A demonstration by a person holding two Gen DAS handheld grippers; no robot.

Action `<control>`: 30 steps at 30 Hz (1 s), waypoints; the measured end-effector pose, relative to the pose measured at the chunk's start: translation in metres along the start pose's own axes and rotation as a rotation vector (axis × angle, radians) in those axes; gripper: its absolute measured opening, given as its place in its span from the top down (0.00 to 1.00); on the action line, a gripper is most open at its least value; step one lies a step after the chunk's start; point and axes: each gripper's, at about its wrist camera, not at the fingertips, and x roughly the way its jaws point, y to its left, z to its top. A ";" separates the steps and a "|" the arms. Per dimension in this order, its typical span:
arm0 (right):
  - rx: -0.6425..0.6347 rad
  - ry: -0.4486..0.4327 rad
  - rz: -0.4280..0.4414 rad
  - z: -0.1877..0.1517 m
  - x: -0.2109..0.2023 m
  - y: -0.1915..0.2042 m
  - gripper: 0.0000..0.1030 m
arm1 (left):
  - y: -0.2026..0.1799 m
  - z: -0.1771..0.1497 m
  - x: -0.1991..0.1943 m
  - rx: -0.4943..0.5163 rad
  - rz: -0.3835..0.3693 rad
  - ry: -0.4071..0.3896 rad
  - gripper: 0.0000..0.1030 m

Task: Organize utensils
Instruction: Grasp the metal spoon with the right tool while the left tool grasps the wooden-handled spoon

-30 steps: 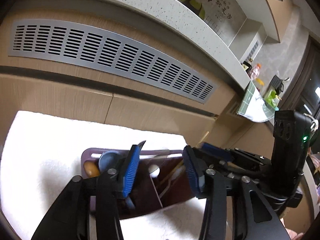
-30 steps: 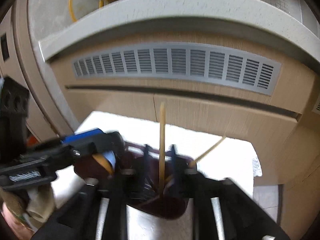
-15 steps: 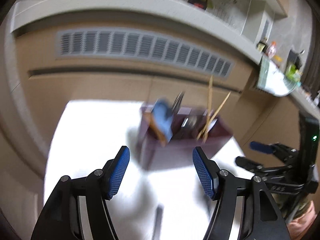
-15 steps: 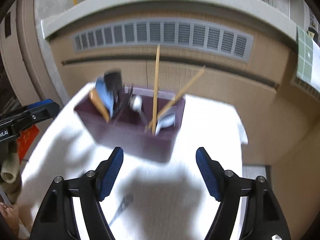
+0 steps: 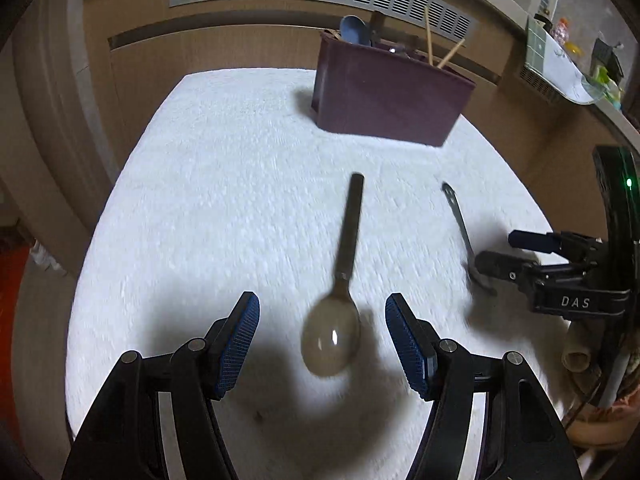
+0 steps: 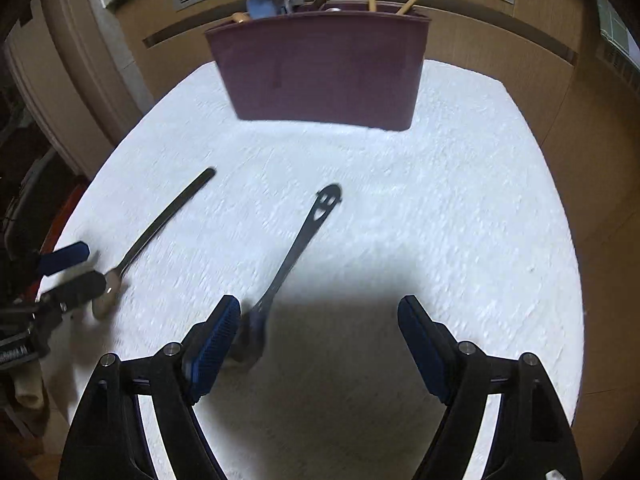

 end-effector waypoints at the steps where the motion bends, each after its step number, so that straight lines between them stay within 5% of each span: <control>1: -0.010 -0.009 -0.005 -0.005 -0.002 0.004 0.24 | -0.005 -0.003 -0.003 0.001 0.012 -0.010 0.36; 6: -0.047 -0.037 0.009 -0.016 -0.008 0.025 0.27 | -0.009 -0.013 -0.001 -0.018 0.019 -0.001 0.36; 9: -0.077 -0.040 0.013 -0.017 -0.007 0.037 0.50 | -0.010 -0.012 0.000 -0.017 0.040 -0.001 0.36; 16: -0.111 -0.069 -0.054 -0.018 -0.007 0.048 0.73 | -0.008 -0.013 0.004 -0.034 0.057 0.012 0.36; 30: -0.054 -0.240 -0.047 0.008 -0.092 0.009 0.73 | -0.013 -0.011 0.005 -0.040 0.054 0.025 0.36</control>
